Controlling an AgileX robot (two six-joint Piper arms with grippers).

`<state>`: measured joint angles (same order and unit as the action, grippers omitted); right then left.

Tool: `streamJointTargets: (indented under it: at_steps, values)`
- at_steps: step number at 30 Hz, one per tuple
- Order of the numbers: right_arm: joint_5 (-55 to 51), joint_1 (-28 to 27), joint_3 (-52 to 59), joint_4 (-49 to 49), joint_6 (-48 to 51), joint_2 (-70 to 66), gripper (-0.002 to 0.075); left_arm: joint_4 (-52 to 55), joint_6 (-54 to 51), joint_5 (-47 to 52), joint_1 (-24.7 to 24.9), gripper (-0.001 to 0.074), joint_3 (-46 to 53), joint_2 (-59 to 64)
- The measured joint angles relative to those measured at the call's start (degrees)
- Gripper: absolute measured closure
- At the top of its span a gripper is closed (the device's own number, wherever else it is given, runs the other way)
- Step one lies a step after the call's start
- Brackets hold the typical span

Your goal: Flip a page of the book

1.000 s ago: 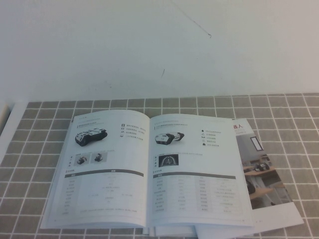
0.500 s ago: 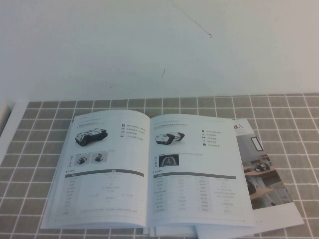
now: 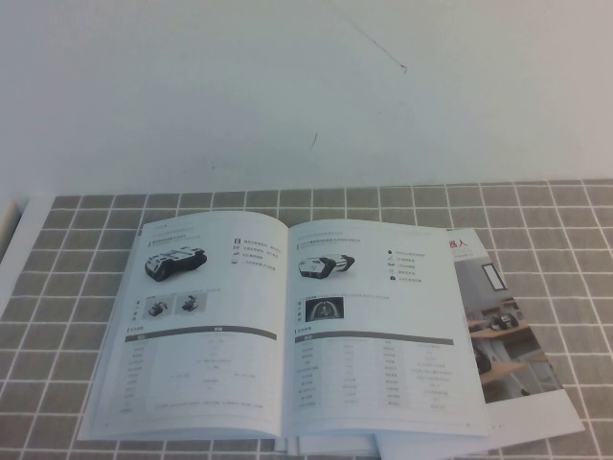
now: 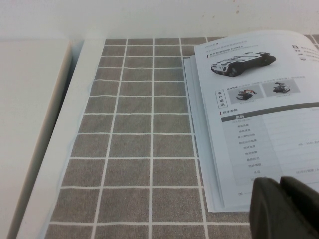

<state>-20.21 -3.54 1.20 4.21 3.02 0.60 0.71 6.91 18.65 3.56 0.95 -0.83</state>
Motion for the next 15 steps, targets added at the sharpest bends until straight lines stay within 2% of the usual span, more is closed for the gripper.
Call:
streamJointTargets:
  at_steps: [15]
  values:
    - [0.0,0.0,0.0,0.0,3.8,0.0,0.0729,0.0,0.0,0.0,0.0,0.0738,0.0,0.0]
